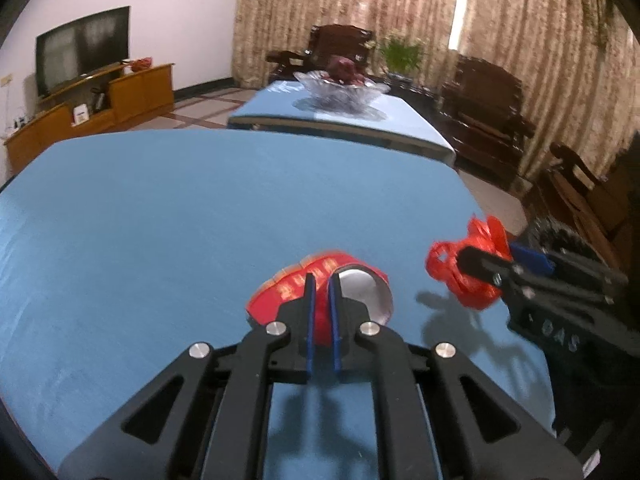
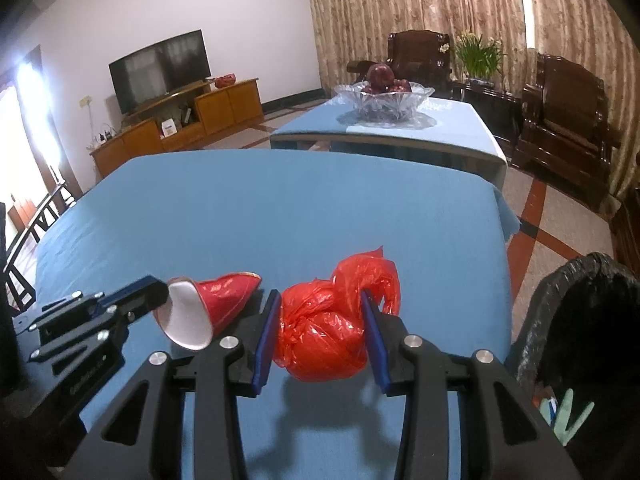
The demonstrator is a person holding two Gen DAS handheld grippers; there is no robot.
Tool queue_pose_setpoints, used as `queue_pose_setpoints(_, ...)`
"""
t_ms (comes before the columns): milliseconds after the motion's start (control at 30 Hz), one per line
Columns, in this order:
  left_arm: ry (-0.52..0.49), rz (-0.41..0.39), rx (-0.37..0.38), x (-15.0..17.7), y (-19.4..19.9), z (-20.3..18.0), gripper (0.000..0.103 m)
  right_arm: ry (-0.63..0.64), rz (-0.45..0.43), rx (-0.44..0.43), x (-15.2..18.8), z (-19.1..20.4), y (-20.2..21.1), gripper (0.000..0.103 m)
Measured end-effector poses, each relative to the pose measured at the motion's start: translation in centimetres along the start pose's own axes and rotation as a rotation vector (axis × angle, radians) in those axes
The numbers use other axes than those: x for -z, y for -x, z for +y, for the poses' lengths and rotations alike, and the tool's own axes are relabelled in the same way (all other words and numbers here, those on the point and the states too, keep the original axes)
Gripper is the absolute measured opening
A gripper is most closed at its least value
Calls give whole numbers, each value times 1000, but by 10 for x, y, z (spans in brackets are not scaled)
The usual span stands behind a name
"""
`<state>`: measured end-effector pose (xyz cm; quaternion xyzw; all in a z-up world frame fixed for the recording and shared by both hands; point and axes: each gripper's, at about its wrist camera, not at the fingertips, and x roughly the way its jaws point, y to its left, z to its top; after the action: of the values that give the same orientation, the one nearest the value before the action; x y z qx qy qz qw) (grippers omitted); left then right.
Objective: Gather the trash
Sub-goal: 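Grasp the red plastic bag with the right gripper while the left gripper grasps the red paper cup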
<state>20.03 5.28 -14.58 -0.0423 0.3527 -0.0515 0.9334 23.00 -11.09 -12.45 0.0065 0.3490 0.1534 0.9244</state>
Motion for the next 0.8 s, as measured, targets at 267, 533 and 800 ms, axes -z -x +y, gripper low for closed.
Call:
queue_pose_setpoints(267, 72, 85, 13, 27, -10, -4, 61, -6, 8, 15, 5, -10, 4, 40)
queue_pose_setpoints(533, 151, 92, -1, 18, -21, -7, 82, -22, 3, 26, 6, -18, 4, 40)
queue_pose_setpoints(800, 158, 114, -61, 7, -44, -9, 85, -34, 13, 32, 9, -26, -1, 40)
